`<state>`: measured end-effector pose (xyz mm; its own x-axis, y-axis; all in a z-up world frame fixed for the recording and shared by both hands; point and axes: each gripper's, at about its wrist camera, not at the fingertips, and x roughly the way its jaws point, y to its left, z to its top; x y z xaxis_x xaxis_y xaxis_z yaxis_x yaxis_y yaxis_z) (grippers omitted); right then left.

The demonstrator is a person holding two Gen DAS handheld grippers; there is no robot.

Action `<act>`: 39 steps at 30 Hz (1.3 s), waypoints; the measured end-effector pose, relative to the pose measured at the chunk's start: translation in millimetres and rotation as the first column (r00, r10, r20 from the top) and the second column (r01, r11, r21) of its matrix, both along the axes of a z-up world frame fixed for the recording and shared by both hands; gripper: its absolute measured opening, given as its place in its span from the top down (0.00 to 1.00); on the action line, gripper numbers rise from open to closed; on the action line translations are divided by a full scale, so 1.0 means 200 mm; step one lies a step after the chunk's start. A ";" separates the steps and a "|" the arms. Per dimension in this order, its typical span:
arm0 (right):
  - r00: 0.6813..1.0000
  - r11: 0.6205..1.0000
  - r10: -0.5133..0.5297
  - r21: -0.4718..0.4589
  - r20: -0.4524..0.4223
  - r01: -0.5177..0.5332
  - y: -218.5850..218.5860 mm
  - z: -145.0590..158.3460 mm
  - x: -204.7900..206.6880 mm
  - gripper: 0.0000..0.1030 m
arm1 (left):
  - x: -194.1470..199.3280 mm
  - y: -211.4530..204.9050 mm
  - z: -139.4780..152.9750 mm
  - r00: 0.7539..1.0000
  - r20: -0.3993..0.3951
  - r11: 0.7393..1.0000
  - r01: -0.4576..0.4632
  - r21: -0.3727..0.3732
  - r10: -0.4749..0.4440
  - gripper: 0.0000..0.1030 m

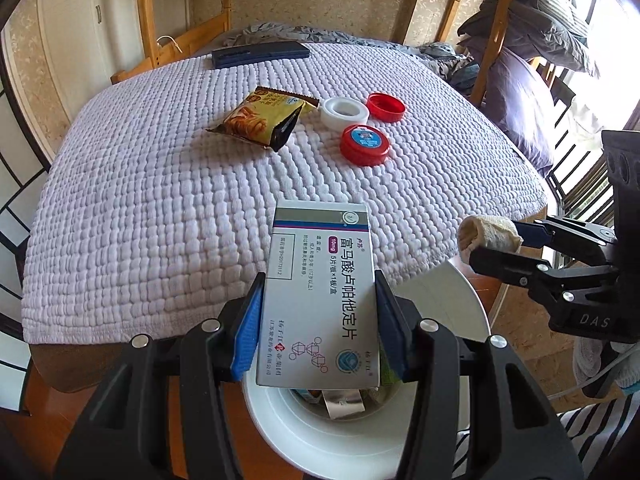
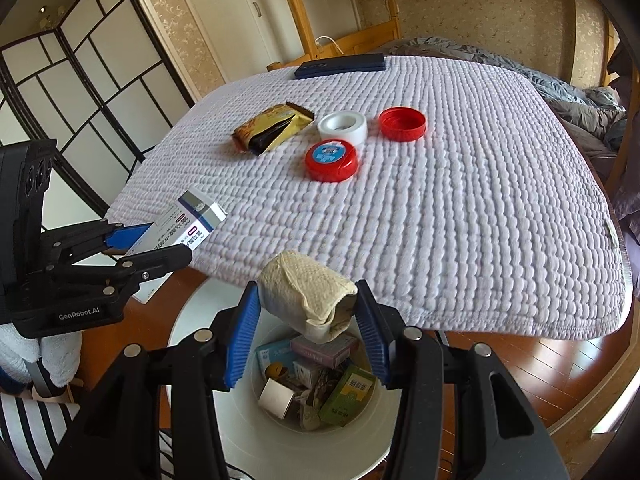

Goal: Collect trash
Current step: 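Carry the medicine box and tape roll in both tools over the white bin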

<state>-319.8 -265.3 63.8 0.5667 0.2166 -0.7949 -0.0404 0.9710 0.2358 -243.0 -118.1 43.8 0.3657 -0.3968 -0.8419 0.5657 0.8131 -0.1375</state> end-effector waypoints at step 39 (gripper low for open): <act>0.993 0.997 0.075 -0.018 -0.089 -0.076 0.15 -0.12 -0.19 0.54 | -0.27 0.05 -0.14 0.989 -0.086 0.990 0.124 0.070 -0.118 0.49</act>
